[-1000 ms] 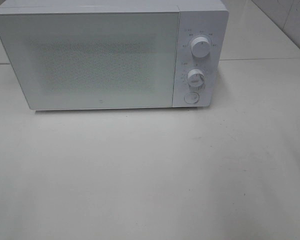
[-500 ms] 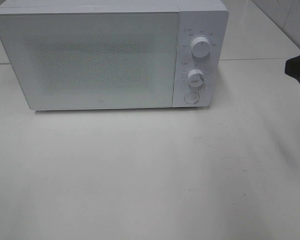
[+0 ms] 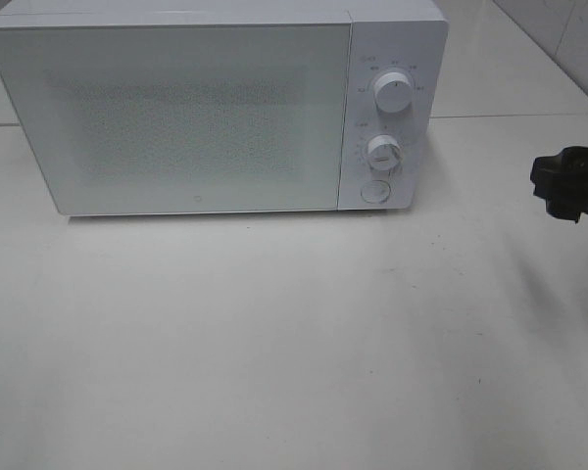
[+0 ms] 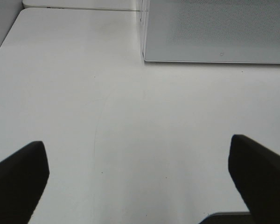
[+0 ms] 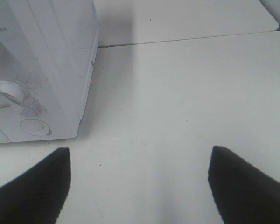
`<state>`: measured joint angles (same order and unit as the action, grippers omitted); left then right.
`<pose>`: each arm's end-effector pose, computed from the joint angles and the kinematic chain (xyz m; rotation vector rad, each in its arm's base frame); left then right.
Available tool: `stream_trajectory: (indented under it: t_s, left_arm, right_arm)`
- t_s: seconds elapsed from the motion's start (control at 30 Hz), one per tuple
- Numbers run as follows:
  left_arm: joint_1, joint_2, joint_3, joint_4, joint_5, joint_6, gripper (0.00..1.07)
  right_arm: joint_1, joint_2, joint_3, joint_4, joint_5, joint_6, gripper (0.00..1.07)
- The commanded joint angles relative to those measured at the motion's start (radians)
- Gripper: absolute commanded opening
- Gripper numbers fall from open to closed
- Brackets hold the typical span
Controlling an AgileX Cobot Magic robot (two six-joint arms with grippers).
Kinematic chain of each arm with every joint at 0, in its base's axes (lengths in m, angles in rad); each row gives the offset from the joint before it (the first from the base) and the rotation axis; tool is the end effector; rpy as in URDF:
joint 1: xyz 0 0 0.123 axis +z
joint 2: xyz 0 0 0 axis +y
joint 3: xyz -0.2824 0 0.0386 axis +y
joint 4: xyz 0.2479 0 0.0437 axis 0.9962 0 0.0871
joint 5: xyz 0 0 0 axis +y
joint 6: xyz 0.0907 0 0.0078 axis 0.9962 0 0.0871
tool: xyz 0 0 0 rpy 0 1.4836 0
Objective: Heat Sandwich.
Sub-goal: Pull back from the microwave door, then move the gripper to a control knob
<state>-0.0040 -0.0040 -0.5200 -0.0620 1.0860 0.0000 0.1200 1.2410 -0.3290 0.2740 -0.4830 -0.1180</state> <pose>-0.0090 -0.0050 0.2807 0.0088 2.0449 -0.0766 0.2158 0.0145 0.2017 0.0900 1.9232 0.0434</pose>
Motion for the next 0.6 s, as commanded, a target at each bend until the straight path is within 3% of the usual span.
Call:
stream_trajectory:
  t_s: [0.03, 0.23, 0.6]
  left_arm:
    - [0.006, -0.023, 0.004, -0.002, -0.012, 0.000, 0.98]
    - [0.006, -0.023, 0.004, -0.002, -0.012, 0.000, 0.98]
    - [0.006, -0.023, 0.004, -0.002, -0.012, 0.000, 0.98]
  right_arm:
    - [0.078, 0.026, 0.021, 0.109, -0.106, -0.104, 0.76]
    - [0.251, 0.125, 0.031, 0.270, -0.286, -0.170, 0.76]
    - [0.477, 0.308, 0.026, 0.450, -0.567, -0.170, 0.76]
